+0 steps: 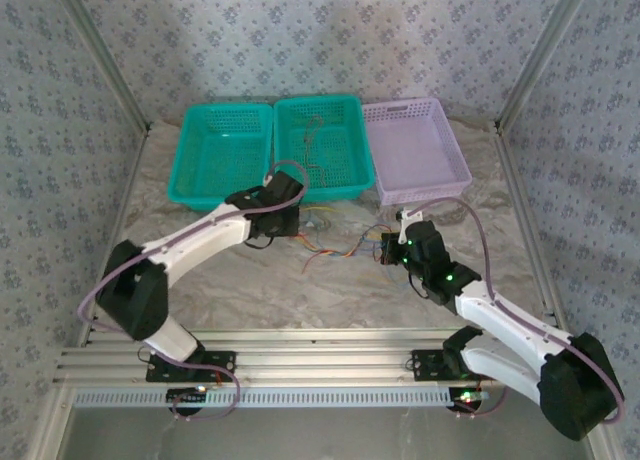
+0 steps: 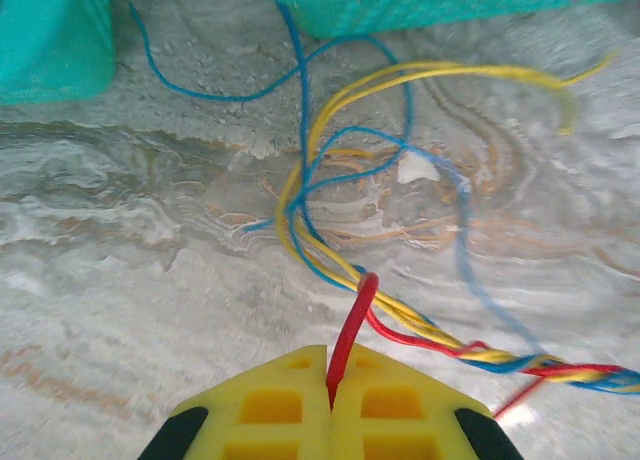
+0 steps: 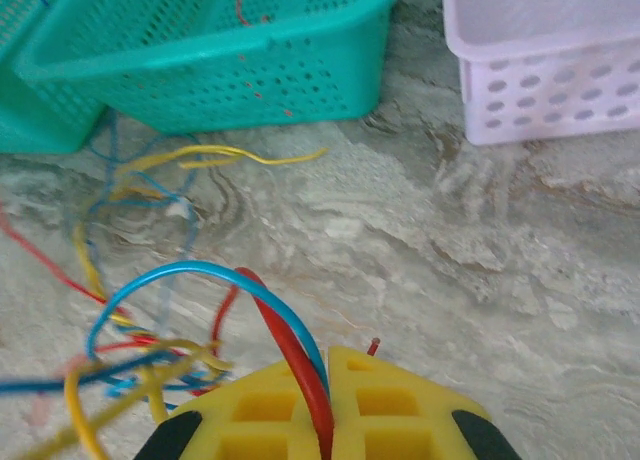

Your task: Untangle the cables

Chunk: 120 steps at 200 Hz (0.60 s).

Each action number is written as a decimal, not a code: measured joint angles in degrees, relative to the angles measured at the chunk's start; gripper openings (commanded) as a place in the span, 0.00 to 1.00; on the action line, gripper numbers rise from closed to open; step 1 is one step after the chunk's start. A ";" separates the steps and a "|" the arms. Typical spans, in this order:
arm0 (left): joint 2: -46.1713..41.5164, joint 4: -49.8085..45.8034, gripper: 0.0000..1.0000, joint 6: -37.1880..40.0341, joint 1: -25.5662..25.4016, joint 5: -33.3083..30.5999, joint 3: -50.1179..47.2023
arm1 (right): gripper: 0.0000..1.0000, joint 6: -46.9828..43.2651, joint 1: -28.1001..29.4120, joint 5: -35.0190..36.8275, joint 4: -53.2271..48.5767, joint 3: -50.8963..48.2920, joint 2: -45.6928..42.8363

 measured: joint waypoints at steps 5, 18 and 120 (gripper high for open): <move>-1.29 -0.83 0.00 0.00 0.00 0.00 0.28 | 0.00 0.00 -0.13 0.22 -0.46 0.26 0.81; -4.96 -3.28 0.00 0.17 0.02 -0.09 1.53 | 0.00 0.20 -0.61 0.48 -1.68 1.09 3.26; -22.75 -19.21 0.00 3.02 8.63 2.69 13.27 | 0.00 2.36 -3.78 0.57 -3.87 3.80 9.25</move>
